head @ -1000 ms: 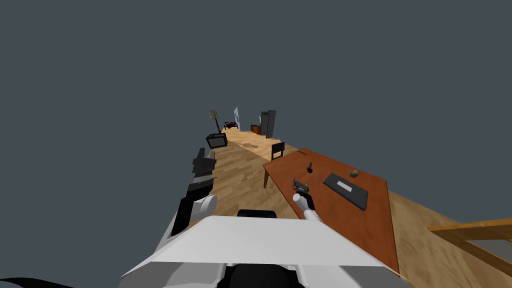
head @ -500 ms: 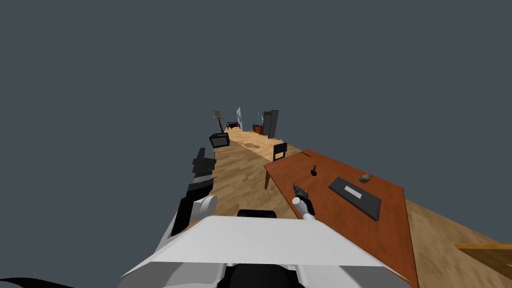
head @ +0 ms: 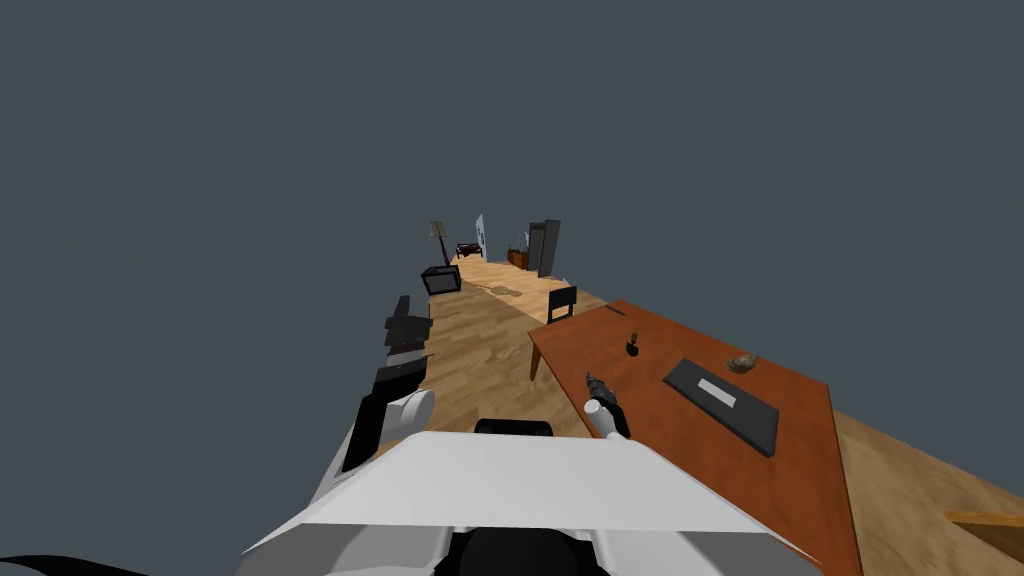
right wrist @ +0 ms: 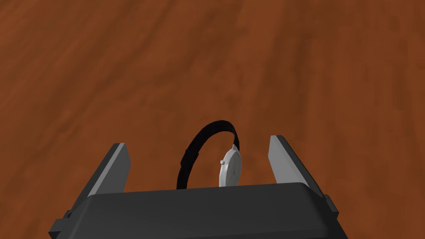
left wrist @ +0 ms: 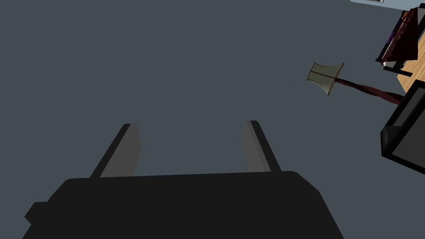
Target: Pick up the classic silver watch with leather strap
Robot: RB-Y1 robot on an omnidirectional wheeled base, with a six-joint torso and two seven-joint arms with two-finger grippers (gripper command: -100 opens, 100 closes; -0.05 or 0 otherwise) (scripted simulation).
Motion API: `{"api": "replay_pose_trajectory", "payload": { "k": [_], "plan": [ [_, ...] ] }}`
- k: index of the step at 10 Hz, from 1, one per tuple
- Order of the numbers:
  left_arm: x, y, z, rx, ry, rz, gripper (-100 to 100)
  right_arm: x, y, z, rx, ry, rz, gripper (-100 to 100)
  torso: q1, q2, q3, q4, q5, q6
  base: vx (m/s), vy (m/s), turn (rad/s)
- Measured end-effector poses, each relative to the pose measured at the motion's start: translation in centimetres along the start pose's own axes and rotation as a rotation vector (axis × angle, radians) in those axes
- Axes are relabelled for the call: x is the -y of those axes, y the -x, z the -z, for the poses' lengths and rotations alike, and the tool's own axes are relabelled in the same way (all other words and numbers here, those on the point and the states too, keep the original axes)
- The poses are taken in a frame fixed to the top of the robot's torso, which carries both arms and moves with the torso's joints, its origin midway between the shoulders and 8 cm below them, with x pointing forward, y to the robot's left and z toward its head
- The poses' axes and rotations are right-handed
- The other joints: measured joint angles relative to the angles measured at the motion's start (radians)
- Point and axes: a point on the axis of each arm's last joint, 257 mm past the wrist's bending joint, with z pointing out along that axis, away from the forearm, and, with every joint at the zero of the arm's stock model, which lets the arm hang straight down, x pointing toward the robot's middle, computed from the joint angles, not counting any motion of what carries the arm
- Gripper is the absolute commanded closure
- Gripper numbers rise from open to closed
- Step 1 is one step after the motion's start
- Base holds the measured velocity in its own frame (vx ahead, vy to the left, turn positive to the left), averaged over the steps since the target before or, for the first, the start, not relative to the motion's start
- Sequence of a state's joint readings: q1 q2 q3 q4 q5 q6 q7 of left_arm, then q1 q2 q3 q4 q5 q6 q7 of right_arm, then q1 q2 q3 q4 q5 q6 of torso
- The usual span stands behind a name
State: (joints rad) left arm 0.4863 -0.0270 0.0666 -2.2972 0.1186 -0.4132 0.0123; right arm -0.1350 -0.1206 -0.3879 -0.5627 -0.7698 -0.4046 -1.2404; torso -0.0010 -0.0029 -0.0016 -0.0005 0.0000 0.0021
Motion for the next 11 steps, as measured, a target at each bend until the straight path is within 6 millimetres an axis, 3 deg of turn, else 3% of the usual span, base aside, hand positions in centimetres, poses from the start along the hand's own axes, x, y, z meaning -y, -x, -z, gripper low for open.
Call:
{"api": "replay_pose_trajectory", "payload": {
  "k": [1,3,5,9,11],
  "plan": [
    [0.0,0.0,0.0,0.0,0.0,0.0,0,0.0,0.0,0.0,0.0,0.0,0.0,-100,0.0,0.0,0.0,0.0,0.0,0.0,0.048,-0.046,-0.391],
    [0.0,0.0,0.0,0.0,0.0,0.0,0,2.1,1.3,0.9,0.011,-0.05,0.033,-100,-0.003,-0.005,-0.003,-0.001,-0.001,0.001,0.126,-0.055,-0.441],
    [0.0,0.0,0.0,0.0,0.0,0.0,0,3.8,3.3,1.8,0.033,-0.094,0.07,-100,-0.002,-0.007,-0.004,-0.002,-0.001,0.0,0.075,-0.026,-0.057],
    [0.0,0.0,0.0,0.0,0.0,0.0,0,6.6,3.5,2.6,0.029,-0.147,0.096,-100,-0.001,-0.002,-0.001,0.0,0.0,0.0,0.04,-0.022,-0.188],
    [0.0,0.0,0.0,0.0,0.0,0.0,0,9.0,4.8,3.9,0.038,-0.203,0.131,-100,-0.002,-0.006,-0.003,-0.001,-0.001,0.001,0.146,-0.035,-0.447]
  ]
}}
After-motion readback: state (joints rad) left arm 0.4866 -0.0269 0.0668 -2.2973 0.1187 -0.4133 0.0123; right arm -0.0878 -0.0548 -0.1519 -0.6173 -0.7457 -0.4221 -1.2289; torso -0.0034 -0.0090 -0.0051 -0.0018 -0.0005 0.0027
